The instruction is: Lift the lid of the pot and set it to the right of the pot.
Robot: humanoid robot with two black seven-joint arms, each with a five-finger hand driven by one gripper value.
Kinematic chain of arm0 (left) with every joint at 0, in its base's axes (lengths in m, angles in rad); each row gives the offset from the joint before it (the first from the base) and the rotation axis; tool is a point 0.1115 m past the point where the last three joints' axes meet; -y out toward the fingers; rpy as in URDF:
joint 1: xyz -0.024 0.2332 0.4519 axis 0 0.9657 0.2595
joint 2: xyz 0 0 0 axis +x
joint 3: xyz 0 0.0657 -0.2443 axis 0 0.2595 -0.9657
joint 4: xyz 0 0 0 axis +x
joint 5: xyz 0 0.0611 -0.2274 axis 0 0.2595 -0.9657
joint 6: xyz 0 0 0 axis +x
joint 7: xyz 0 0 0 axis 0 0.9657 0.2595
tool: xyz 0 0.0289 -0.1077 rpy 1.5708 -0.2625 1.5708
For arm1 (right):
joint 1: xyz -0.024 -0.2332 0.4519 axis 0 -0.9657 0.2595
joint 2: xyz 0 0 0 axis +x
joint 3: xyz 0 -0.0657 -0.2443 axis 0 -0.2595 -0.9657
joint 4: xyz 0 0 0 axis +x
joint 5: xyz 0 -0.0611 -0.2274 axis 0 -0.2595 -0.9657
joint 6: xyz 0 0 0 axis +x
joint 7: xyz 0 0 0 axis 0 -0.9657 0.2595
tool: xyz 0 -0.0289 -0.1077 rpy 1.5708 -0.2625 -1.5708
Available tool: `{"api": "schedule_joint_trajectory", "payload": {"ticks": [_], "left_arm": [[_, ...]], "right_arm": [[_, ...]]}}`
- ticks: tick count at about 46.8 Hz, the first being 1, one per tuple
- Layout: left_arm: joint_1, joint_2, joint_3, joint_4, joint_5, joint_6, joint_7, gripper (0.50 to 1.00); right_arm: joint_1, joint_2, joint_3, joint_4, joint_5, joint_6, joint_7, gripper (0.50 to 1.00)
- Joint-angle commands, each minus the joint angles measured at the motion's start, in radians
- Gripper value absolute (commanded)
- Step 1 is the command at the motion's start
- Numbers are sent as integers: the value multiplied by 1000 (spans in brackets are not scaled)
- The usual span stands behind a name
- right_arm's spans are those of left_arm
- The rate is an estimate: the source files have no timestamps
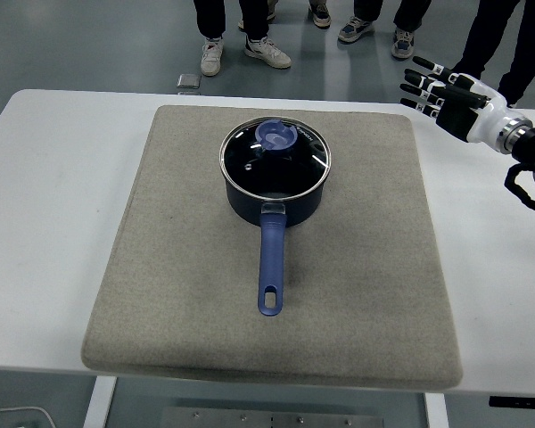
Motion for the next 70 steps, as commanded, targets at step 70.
{"api": "schedule_joint_trajectory", "payload": {"ticks": [70], "left_arm": [[0,0,-1,11,0,2,1,1000]], "right_arm": [[118,-2,-2,14,-371,107,51,919]]}}
